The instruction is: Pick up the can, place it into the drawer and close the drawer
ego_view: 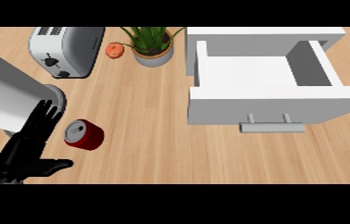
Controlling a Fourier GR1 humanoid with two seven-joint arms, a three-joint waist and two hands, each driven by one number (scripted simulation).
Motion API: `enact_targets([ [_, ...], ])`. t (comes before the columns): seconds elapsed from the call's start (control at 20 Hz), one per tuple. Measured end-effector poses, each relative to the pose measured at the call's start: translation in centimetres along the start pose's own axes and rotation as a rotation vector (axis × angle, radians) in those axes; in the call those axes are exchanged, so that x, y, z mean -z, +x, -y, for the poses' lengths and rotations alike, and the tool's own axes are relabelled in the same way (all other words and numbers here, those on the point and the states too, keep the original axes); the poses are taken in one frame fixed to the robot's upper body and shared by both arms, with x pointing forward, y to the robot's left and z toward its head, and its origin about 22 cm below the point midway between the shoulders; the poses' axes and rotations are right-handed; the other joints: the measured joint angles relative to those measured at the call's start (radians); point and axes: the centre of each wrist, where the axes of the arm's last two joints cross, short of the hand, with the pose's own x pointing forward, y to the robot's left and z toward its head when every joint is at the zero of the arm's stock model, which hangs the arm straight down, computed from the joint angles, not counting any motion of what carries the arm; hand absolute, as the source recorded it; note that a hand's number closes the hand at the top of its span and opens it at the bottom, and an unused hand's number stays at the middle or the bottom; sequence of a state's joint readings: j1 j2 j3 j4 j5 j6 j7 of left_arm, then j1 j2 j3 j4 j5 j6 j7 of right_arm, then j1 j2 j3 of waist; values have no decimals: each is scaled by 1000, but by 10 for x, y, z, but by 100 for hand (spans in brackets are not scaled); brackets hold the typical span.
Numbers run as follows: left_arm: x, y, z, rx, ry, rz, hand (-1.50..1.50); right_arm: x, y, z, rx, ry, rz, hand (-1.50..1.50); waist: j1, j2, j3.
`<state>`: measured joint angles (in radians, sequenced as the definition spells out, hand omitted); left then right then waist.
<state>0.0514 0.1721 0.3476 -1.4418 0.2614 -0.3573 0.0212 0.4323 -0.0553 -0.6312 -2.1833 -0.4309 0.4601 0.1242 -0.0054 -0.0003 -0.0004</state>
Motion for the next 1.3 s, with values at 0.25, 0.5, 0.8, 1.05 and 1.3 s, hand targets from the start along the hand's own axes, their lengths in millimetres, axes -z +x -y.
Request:
enact_targets([
  [0.25,4,-25,-13,14,26,-16,-150,-1,0,2,-1,7,-1,-150,-1,0,0],
  [0.5,8,-47,-22,13,19,-41,-150,-5,1,9,-6,0,4,-150,-1,0,0],
  [0.8,4,-77,-31,-21,21,-67,-150,-13,10,10,0,3,2,-150,-3,0,0],
  [1.05,17,-94,-27,-40,15,-82,-150,-4,11,11,0,6,4,-150,-4,1,0],
  [1.3,20,-106,-22,-65,1,-90,-150,-4,15,13,6,-1,4,-150,-3,1,0],
])
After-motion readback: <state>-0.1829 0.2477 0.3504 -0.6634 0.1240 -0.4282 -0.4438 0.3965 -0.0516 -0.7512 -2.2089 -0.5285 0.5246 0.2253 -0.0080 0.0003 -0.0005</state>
